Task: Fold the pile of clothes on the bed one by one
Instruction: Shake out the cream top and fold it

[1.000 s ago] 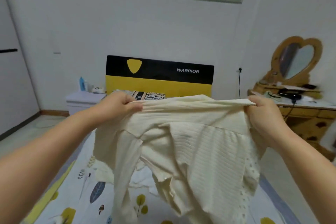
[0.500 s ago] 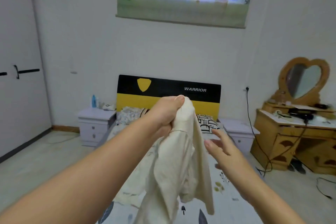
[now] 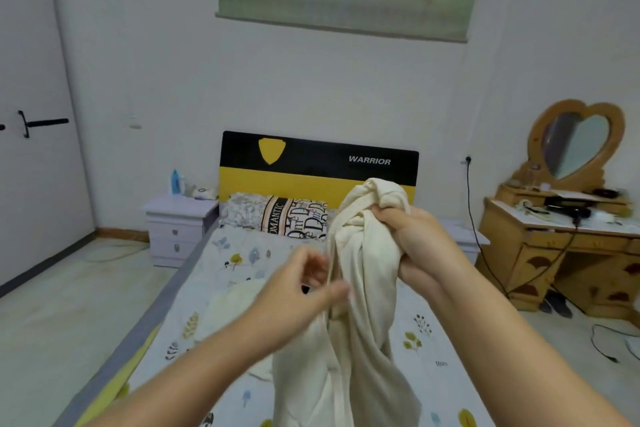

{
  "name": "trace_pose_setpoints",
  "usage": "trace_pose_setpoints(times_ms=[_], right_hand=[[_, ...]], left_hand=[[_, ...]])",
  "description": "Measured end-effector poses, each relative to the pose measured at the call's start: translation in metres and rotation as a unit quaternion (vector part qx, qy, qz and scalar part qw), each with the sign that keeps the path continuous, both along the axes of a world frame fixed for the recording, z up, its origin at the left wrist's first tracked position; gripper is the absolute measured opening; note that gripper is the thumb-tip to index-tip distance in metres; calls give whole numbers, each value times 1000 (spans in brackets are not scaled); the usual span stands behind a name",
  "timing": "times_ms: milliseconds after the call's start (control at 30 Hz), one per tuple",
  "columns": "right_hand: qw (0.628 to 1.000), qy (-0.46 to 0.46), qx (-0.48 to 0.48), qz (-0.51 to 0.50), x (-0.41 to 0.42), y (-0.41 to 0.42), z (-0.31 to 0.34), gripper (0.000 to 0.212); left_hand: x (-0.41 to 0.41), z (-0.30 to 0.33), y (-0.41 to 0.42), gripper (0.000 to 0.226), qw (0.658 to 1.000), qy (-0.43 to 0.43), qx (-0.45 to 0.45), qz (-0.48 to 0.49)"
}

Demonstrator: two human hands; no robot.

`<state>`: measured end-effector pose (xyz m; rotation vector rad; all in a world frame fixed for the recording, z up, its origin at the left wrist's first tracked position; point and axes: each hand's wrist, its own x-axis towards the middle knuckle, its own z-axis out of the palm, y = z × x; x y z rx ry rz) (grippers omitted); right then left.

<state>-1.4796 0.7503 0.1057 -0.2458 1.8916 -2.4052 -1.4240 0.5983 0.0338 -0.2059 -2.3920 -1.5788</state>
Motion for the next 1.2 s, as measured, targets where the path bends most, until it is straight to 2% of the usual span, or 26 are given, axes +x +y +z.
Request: trace_pose_setpoints(times_ms=[67,100,133,167,267,367,433,567,600,700,733,767,800,867,900,967,1000,1100,1200], right_hand=[[1000,-19,-14,10,1,-2,3,12],[999,-26,-17,14,2,-1,4,11],[999,-30,-21,18,3,1,5,10],[999,-33,-19,22,4,5,6,10],[999,-42,8,8,4,24,5,9],[993,-66,95,-28,1,46,-9,13],[980,-79,174,-48,-2,56,-24,17],[947,-99,301,-42,-1,62,-64,17],[936,-100,335,-41,1,60,-73,27],[914,-100,394,-20,8,51,-93,73],[907,-89,412,-18,10,47,-98,81],[894,-70,442,-20,11,42,-102,81],[876,-49,479,-30,12,37,-105,71],[833,2,548,-80,11,30,-110,32],[809,33,575,-114,10,30,-110,22],[789,88,585,-165,3,37,-109,21],[807,93,558,-172,-1,42,-107,25],[900,55,394,-177,-7,54,-98,27],[935,53,292,-192,-7,63,-81,21]], left_hand=[[2,-21,9,31,998,-31,-50,-15],[1,-27,13,22,998,-33,-55,-17],[-1,-32,15,9,998,-36,-47,-14],[-4,-34,14,6,998,-41,-37,-10],[-15,-30,0,18,997,-56,27,46],[-22,-1,-17,21,991,-24,84,99],[-27,26,-21,21,987,10,130,91],[-37,68,-10,23,989,60,115,68],[-39,75,-5,24,990,60,118,57],[-42,89,16,27,988,49,142,22],[-42,92,22,26,988,47,146,10],[-42,92,28,24,988,45,144,-2],[-42,93,33,22,989,42,139,-13],[-41,90,37,20,991,36,123,-27],[-42,88,36,20,992,33,116,-27],[-43,82,28,22,994,27,104,-18],[-44,77,22,23,995,19,102,-13],[-46,60,4,22,994,-15,105,10],[-49,40,-12,19,995,-30,75,61]])
